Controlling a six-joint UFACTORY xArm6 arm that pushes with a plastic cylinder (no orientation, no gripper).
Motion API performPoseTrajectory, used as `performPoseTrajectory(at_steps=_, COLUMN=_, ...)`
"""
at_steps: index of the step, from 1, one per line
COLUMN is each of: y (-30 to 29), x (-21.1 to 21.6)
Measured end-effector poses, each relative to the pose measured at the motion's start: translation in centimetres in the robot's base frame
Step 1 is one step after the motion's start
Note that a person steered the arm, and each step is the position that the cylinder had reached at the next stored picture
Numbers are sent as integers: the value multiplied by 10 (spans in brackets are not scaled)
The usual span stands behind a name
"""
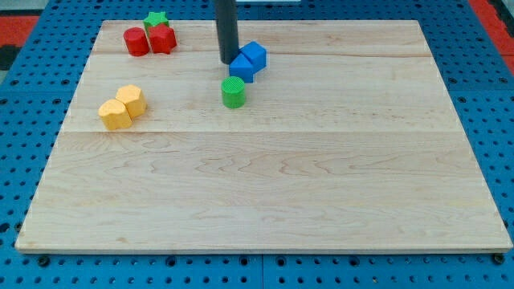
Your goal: Place the green star to the top of the green circle
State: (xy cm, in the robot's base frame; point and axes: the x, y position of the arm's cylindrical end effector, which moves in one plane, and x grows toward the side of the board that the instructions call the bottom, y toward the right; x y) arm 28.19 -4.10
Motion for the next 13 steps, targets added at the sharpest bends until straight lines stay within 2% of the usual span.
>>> performPoseTrajectory(at_steps=1, y=-37, x=-12)
performPoseTrajectory(at_steps=3, y=-98, x=-80)
performPoseTrajectory(at_steps=4, y=-109, x=-90)
performPoseTrajectory(at_steps=10, y=-151, x=-90)
performPoseTrajectory(at_steps=11, y=-193, x=-90)
performPoseTrajectory(at_steps=13, y=-203, x=-87)
